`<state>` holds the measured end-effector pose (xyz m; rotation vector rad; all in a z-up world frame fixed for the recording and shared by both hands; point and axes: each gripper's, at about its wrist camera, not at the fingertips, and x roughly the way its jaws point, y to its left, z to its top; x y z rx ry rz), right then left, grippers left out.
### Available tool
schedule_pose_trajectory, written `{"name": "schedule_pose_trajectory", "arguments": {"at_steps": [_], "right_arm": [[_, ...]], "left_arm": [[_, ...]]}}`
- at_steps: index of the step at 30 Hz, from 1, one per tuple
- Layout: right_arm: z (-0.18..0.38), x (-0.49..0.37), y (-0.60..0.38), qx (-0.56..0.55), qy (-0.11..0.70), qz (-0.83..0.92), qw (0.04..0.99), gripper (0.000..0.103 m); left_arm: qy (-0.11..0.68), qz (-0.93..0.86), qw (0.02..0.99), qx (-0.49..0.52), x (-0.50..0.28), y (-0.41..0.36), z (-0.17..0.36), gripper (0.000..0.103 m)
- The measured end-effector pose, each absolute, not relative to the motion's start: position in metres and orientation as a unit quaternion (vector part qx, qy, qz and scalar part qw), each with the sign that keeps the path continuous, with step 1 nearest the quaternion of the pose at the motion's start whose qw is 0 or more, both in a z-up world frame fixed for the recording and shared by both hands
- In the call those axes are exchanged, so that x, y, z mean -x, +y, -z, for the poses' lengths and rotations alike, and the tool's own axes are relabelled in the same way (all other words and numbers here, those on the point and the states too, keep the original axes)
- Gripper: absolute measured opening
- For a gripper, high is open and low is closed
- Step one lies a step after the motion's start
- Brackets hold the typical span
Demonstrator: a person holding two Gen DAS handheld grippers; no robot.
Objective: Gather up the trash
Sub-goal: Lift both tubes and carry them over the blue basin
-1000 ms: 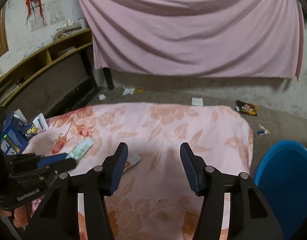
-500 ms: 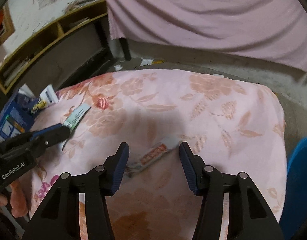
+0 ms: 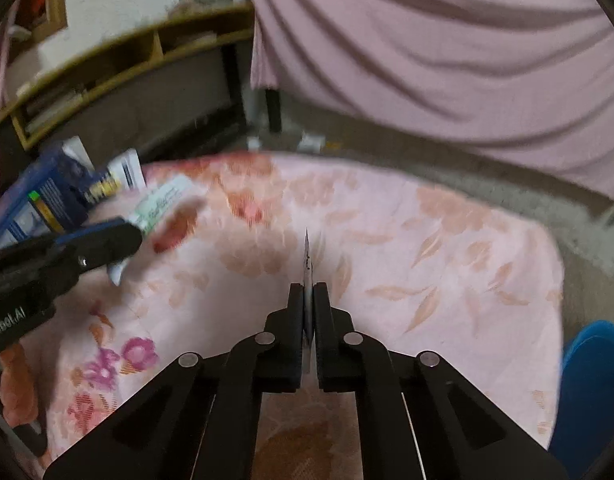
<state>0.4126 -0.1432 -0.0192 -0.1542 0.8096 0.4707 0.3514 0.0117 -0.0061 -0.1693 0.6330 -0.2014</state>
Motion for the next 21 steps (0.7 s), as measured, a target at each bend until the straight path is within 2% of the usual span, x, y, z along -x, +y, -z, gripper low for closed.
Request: {"name": "schedule_pose_trajectory", "arguments": {"at_steps": [3, 12, 17, 21], "right_arm": [[0.005, -0.396, -0.157, 0.062, 0.344, -0.222, 0.910, 0.003], [-0.057, -0.327, -0.228, 0.015, 0.121, -0.172, 0.978, 0.003], [-0.076, -0.297, -0.277, 0.004, 0.059, -0.114, 0.992, 0.003], [-0.076, -0.290, -0.308, -0.002, 0.055, -0.078, 0.995, 0.003]], "left_arm": [[0.284, 0.114, 0.947, 0.094, -0.342, 0.002, -0.007, 0.012], [0.164, 0.175, 0.969, 0.066, -0.309, -0.066, -0.063, 0.013], [0.140, 0.221, 0.965, 0.031, -0.299, -0.121, -0.080, 0.013], [0.148, 0.252, 0.956, 0.008, -0.300, -0.166, -0.079, 0.013]]}}
